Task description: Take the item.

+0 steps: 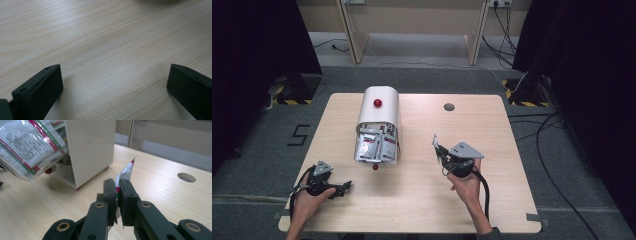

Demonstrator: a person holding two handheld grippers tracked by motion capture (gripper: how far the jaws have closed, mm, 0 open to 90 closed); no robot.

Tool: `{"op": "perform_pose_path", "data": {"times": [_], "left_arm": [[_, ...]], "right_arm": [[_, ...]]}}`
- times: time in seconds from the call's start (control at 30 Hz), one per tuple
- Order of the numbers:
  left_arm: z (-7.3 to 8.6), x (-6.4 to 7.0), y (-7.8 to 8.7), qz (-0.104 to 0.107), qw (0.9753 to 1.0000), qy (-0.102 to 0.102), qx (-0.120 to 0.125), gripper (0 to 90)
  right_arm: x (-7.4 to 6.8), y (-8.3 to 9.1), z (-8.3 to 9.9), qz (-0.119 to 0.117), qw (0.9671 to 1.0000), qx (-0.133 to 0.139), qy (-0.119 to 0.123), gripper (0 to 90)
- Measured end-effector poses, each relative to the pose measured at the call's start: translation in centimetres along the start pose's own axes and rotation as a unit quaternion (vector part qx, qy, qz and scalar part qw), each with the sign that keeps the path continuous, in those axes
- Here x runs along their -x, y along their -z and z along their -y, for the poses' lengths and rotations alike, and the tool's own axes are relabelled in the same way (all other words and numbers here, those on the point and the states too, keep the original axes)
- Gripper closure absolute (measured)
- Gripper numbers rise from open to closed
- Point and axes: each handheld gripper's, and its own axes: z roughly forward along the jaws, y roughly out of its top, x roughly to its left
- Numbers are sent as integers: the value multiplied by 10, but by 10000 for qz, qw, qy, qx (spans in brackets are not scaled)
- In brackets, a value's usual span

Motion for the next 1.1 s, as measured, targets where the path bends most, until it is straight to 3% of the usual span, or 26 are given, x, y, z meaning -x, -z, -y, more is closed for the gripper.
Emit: {"op": "perform_pose_path", "data": {"times": [0.43, 1.1], "left_arm": [[0, 0, 0, 1, 10000, 1, 6, 0], [1, 0, 1, 0, 10000, 7, 7, 0]], "right_arm": [[1, -22, 17, -36, 9993, -359, -6, 849], [7, -37, 29, -54, 9983, -564, -124, 848]]}}
